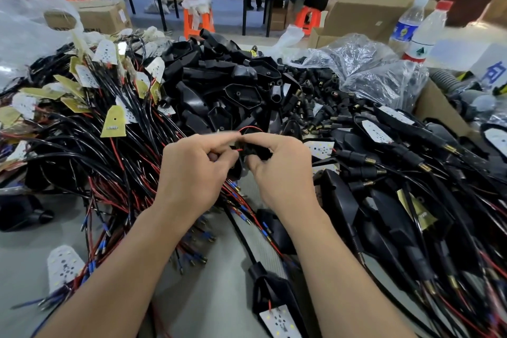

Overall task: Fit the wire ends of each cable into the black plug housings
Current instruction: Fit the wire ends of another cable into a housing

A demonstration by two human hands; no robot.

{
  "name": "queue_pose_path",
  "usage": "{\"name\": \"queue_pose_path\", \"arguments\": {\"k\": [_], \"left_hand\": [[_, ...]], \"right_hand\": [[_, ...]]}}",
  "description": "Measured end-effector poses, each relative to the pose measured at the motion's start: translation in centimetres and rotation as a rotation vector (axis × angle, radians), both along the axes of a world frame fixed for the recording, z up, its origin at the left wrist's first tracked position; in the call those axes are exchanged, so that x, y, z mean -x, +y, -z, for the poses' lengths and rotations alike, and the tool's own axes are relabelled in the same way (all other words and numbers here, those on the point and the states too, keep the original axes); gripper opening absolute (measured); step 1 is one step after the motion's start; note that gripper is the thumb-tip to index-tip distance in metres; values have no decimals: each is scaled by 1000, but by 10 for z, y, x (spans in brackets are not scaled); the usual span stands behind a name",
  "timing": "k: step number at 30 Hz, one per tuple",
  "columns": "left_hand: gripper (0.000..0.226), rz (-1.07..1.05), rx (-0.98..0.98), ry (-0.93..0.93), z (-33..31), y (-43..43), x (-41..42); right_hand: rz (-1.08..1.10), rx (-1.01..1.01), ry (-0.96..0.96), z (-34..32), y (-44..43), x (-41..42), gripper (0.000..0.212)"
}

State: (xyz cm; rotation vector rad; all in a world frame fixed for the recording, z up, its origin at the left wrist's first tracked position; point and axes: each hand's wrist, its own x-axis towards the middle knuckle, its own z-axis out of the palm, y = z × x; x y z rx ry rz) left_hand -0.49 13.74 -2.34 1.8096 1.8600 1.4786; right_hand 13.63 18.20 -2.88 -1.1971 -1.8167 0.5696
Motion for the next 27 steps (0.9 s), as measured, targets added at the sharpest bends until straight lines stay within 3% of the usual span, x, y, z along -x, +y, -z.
{"name": "queue_pose_path", "arguments": {"k": [3,6,8,14,20,23,27], "left_hand": [[54,-33,49,10,-1,1,4],[27,-68,51,55,-1,3,11],[23,-60,64,12,1,6,13],[19,8,24,182,8,6,11],[30,68,91,-55,8,9,15],[30,74,82,-219,9,10,12],[21,15,47,-200,6,7,14]], "right_hand": [[5,11,38,1,1,-1,59],[48,-10,134,0,3,-5,49],[61,-2,184,0,2,-5,39],[-65,-9,-3,4,-3,2,38],[-71,37,-75,-1,-5,-3,79],[-77,37,-12,-2,-5,-3,79],[-16,51,99,1,-1,-4,71]]}}
